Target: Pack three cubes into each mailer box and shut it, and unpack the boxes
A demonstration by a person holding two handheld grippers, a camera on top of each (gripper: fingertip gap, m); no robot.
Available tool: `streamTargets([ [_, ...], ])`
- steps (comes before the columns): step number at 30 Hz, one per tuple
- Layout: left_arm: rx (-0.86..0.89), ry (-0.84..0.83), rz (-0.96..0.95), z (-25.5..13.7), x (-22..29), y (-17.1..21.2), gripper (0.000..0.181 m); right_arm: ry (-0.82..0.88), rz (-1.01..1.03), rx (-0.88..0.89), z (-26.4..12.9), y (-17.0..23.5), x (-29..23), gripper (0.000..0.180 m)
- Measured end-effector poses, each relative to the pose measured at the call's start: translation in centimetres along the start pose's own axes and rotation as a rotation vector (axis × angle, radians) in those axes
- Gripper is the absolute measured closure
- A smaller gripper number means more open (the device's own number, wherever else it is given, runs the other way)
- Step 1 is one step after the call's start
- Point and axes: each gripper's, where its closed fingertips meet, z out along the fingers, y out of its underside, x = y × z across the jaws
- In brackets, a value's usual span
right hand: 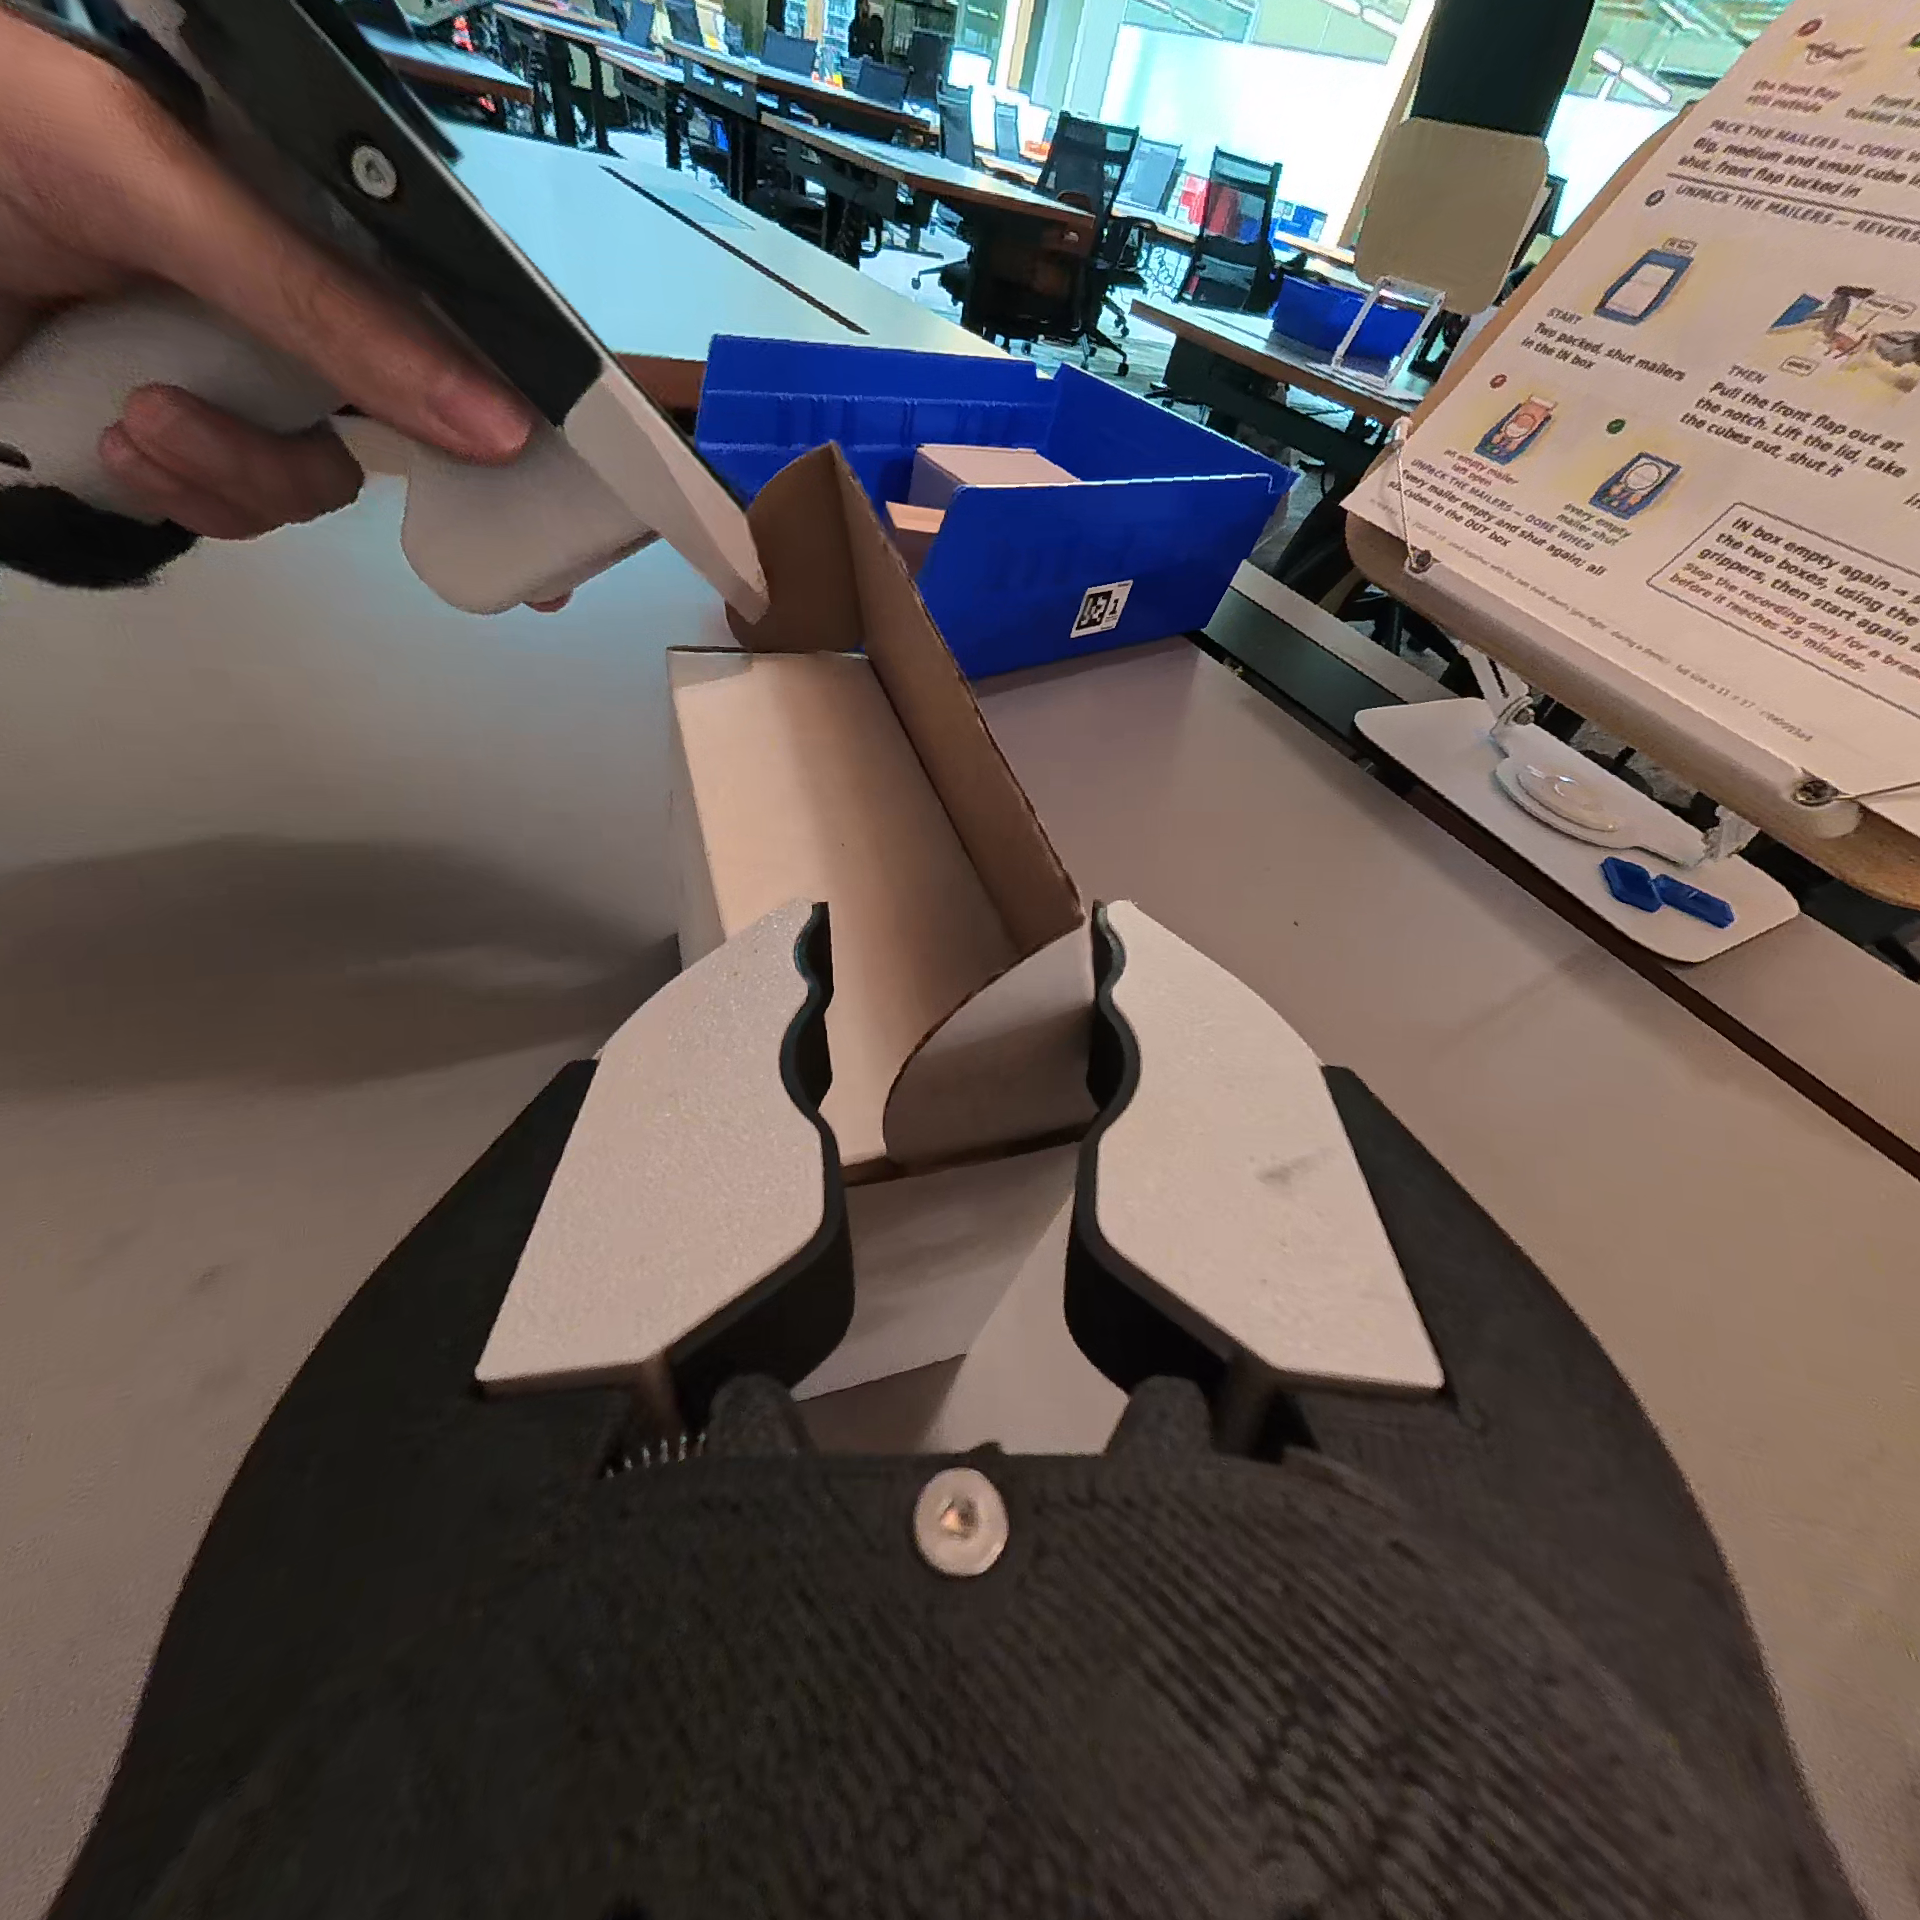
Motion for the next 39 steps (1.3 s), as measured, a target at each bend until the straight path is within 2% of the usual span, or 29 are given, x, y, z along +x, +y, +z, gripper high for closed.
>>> streamTargets([
  [6, 0.090, -0.102, 0.107, 0.0, -0.2, 0.2, 0.178, 0.009, -0.007, 0.002, -0.1, -0.1, -0.1, 0.133],
  [12, 0.127, -0.053, 0.016, -0.1, 0.0, 0.3, 0.176, 0.027, -0.027, -0.011, -0.1, -0.1, -0.2, 0.132],
  [16, 0.126, -0.168, 0.202, -0.3, -0.1, 0.6, 0.178, 0.039, -0.030, -0.012, -0.1, -0.2, -0.2, 0.131],
  [21, 0.179, -0.078, 0.168, -1.1, 0.4, -0.9, 0.177, 0.027, -0.028, -0.012, -0.1, -0.2, -0.2, 0.132],
  [27, 0.115, -0.104, 0.257, -0.6, 0.1, -1.2, 0.177, 0.009, -0.013, -0.017, -0.1, -0.1, -0.2, 0.134],
  [30, 0.104, -0.122, 0.202, -0.5, 0.1, -1.2, 0.179, 0.012, -0.014, -0.022, 0.0, 0.0, -0.1, 0.134],
  [34, 0.158, -0.066, 0.051, -0.5, 0.1, -1.2, 0.179, 0.014, -0.010, -0.029, 0.0, 0.0, -0.1, 0.134],
  [39, 0.207, -0.242, 0.231, -0.6, -0.1, -0.5, 0.180, 0.068, -0.021, -0.040, -0.2, -0.1, 0.1, 0.128],
])
